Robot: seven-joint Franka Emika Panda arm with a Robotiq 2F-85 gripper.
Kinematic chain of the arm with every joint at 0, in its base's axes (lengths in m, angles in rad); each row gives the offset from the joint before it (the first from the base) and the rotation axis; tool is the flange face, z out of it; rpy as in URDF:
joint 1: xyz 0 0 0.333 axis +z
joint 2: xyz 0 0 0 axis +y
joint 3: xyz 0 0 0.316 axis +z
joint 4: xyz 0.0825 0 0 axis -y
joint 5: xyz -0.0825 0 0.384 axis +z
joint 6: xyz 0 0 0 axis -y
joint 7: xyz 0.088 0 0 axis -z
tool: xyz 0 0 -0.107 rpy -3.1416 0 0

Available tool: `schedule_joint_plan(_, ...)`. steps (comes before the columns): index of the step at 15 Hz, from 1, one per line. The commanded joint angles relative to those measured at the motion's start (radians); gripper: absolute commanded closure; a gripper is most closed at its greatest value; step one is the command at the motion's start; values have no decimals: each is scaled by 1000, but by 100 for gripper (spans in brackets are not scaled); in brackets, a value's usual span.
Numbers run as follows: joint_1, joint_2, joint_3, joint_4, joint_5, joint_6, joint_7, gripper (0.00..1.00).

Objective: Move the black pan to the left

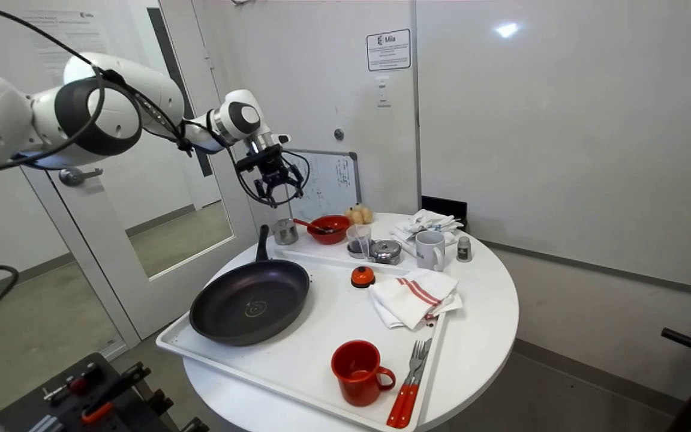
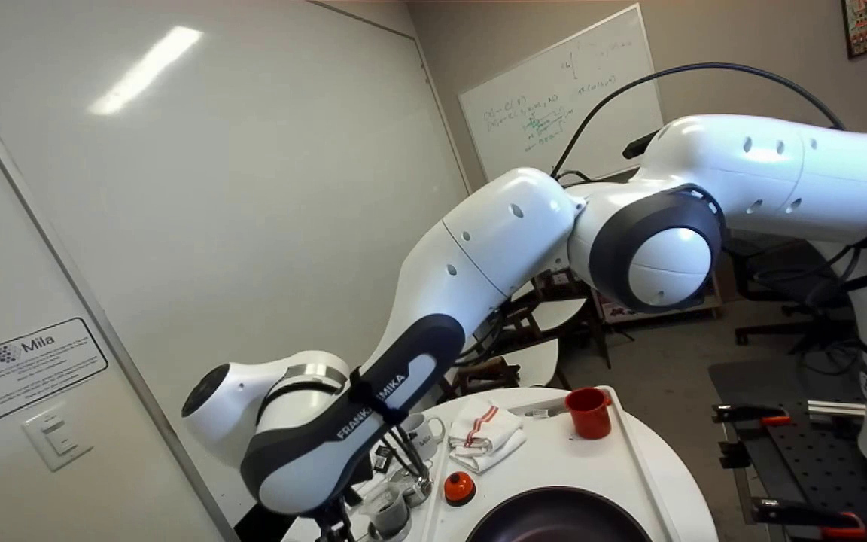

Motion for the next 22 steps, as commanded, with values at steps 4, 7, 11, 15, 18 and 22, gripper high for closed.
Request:
schedule_joint_plan(4,-119,-215,-19,-324,65,80,93,0)
schedule_joint_plan(7,-217,-294,60,-441,75,130,152,0)
schedule_joint_plan(11,-290,-394,96,-610,91,219,199,0)
schedule_joint_plan(15,-337,-488,106,-789,99,315,220,0)
schedule_joint_plan(18,-379,-549,108,-933,119,375,211,0)
schedule_joint_plan(22,-437,-626,101,-1141,152,506,194,0)
